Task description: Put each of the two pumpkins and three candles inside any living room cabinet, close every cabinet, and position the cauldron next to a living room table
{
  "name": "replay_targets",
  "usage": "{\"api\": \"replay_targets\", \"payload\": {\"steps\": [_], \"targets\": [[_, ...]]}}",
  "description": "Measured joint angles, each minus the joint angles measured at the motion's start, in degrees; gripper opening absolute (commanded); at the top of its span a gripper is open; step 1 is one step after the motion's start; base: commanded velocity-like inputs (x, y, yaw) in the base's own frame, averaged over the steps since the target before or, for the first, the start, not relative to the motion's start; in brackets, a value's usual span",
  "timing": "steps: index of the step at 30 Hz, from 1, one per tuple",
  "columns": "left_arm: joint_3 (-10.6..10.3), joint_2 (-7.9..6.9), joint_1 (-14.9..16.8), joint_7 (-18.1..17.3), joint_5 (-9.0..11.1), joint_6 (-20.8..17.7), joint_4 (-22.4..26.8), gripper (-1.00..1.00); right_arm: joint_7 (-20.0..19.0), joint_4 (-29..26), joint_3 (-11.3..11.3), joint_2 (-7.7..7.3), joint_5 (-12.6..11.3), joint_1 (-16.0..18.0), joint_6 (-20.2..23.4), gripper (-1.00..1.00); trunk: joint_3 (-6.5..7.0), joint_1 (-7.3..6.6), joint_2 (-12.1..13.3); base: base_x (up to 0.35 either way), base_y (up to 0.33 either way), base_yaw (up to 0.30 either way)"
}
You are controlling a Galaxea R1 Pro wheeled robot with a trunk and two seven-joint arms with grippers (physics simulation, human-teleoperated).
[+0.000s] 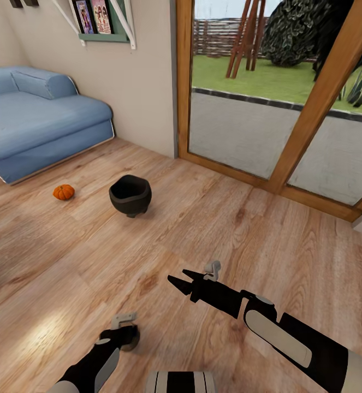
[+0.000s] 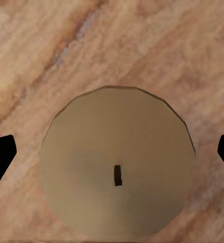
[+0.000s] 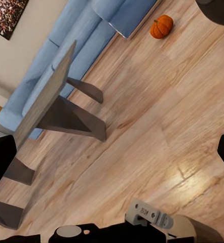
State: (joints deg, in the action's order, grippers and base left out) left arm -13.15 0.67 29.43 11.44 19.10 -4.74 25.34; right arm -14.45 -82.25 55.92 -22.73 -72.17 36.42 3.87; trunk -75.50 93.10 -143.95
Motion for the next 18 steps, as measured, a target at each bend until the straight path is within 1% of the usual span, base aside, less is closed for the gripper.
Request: {"api": "replay_targets", "payload": {"steps": [3,6,13,16,18], "targets": [[-0.1,0.0,0.0,1.5,0.1,0.1,-0.1,1.0,0.0,0.0,0.0,0.0,0.0,0.0,0.0,1.0,-0.66,0.08,0.0,0.0,0.0,0.0],[-0.1,0.0,0.0,2.0,0.1,0.1,-0.2,1.0,0.0,0.0,0.0,0.0,0.0,0.0,0.0,1.0,-0.67,0.07,0.0,0.0,0.0,0.0],[-0.4,0.07,0.0,2.1,-0.2,0.2,-0.2,1.0,0.0,0.7,0.0,0.0,-0.1,0.0,0.0,1.0,-0.67,0.07,0.0,0.0,0.0,0.0],[-0.6,0.09,0.0,1.9,-0.2,0.2,-0.2,1.0,0.0,0.7,0.0,0.0,-0.1,0.0,0.0,1.0,-1.33,0.15,-0.1,0.0,0.0,0.0],[-0.7,0.09,0.0,1.5,-0.2,0.2,-0.2,1.0,0.0,0.7,0.0,0.02,-0.1,0.0,0.0,1.0,-1.34,0.15,-0.1,0.0,0.0,0.0]]}}
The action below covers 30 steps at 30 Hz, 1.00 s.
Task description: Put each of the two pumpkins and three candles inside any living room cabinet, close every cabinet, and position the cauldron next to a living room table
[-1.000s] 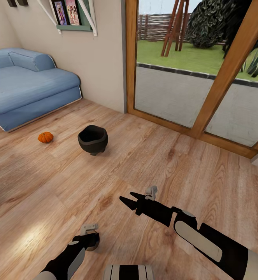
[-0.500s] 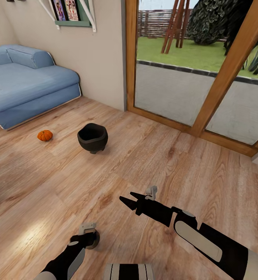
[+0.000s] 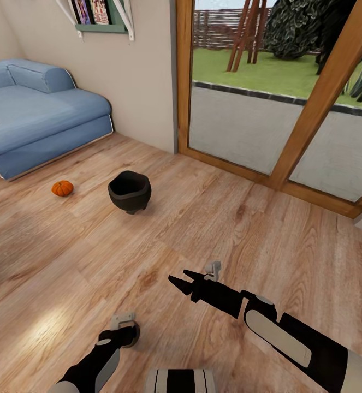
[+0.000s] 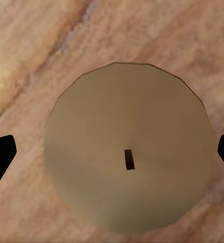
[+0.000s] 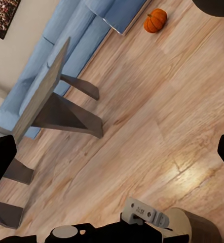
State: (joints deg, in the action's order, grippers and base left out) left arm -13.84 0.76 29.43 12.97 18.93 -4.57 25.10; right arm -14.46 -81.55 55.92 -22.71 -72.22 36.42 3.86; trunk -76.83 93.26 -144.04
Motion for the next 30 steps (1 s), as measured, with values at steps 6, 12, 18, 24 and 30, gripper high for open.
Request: {"api": "replay_targets", "payload": {"steps": [6,12,18,24,30], "targets": [[-0.1,-0.08,0.0,-0.4,0.1,0.0,-0.1,1.0,0.0,0.0,0.0,0.01,0.0,0.0,0.0,1.0,0.0,0.0,0.0,0.0,0.0,0.0],[-0.1,-0.09,0.0,-0.4,0.1,0.0,-0.1,1.0,0.0,0.0,0.0,0.03,0.0,0.0,0.0,1.0,0.0,0.0,0.0,0.0,0.0,0.0],[-0.1,-0.17,0.0,-1.6,0.1,0.0,0.1,1.0,0.0,0.1,0.0,0.06,0.0,0.0,0.0,1.0,0.0,0.0,0.0,0.0,0.0,0.0],[-0.1,-0.3,0.0,-2.5,0.1,0.0,0.5,1.0,0.0,0.1,0.0,0.08,0.1,0.0,0.0,1.0,0.0,0.0,0.0,0.0,0.0,0.0],[0.2,-0.34,0.0,-2.5,0.1,0.0,0.5,1.0,0.0,0.1,0.0,0.11,0.1,0.0,0.0,1.0,0.0,0.0,0.0,0.0,0.0,0.0]]}}
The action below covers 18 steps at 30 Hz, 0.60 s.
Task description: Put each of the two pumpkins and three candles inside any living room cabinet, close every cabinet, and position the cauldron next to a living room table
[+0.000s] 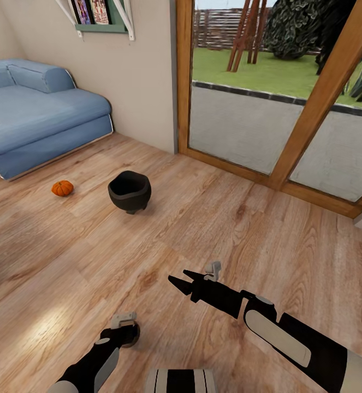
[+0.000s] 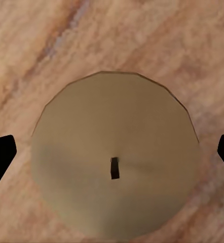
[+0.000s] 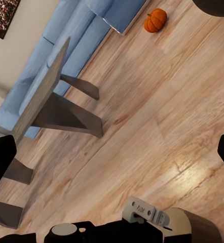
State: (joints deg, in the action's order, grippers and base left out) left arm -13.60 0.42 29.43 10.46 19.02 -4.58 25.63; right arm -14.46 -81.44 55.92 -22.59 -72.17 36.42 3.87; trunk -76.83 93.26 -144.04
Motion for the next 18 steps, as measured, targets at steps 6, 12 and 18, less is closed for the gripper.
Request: {"api": "replay_targets", "payload": {"steps": [6,12,18], "targets": [[0.2,0.01,0.0,0.0,0.0,0.0,0.0,1.0,0.0,0.1,0.0,-0.03,0.0,0.0,0.0,1.0,0.0,0.0,0.0,0.0,0.0,0.0],[0.0,0.01,0.0,0.0,0.0,0.1,0.0,1.0,0.0,0.1,0.0,-0.04,0.0,0.0,0.0,1.0,-0.66,0.08,0.0,0.0,0.0,0.0],[-0.1,0.06,0.0,0.0,0.1,0.1,0.0,1.0,0.0,0.1,0.0,-0.04,0.0,0.0,0.0,1.0,-0.67,0.08,0.0,0.0,0.0,0.0]]}}
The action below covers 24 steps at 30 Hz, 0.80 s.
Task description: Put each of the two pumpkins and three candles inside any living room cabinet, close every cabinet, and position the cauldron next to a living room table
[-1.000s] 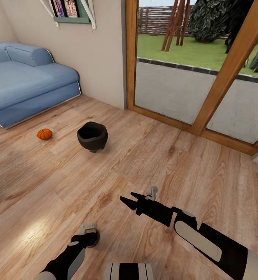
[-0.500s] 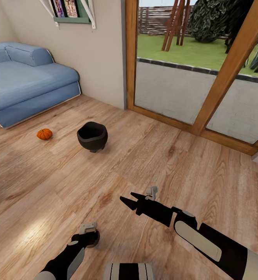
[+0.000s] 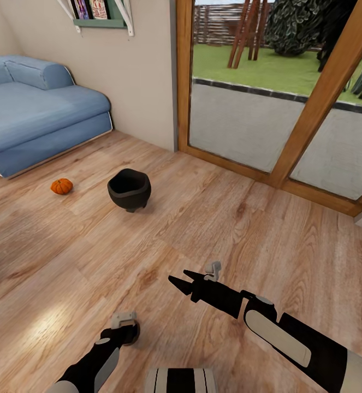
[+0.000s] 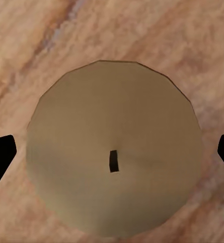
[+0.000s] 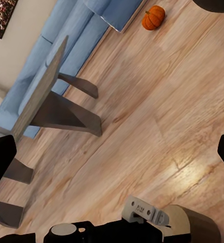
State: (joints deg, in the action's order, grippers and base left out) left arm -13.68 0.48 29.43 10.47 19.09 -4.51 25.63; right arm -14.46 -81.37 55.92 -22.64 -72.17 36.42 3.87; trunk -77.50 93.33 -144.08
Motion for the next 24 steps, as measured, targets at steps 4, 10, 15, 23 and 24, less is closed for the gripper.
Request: {"api": "replay_targets", "payload": {"steps": [4,10,15,23,24], "targets": [[-0.1,0.01,0.0,0.0,0.0,0.0,0.0,1.0,0.0,0.0,0.0,0.01,0.0,0.0,0.0,1.0,-0.44,0.05,0.0,0.0,0.0,0.0],[-0.2,0.06,0.0,0.0,0.0,0.0,0.0,1.0,0.0,0.0,0.0,0.01,0.0,0.0,0.0,1.0,-1.11,0.13,-0.1,0.0,0.0,0.0],[-0.2,0.1,0.0,-0.1,-0.1,0.0,0.0,1.0,0.0,0.0,0.0,0.06,0.0,0.0,0.0,1.0,-1.11,0.13,-0.1,0.0,0.0,0.0],[-0.1,0.1,0.0,0.0,-0.1,0.0,0.0,1.0,0.0,0.0,0.0,0.16,0.0,0.0,0.0,1.0,-2.0,0.23,-0.1,0.0,0.0,0.0],[-0.1,0.1,0.0,0.0,-0.1,0.0,0.0,1.0,0.0,0.0,0.0,0.17,0.0,0.0,0.0,1.0,-2.0,0.23,-0.1,0.0,0.0,0.0]]}}
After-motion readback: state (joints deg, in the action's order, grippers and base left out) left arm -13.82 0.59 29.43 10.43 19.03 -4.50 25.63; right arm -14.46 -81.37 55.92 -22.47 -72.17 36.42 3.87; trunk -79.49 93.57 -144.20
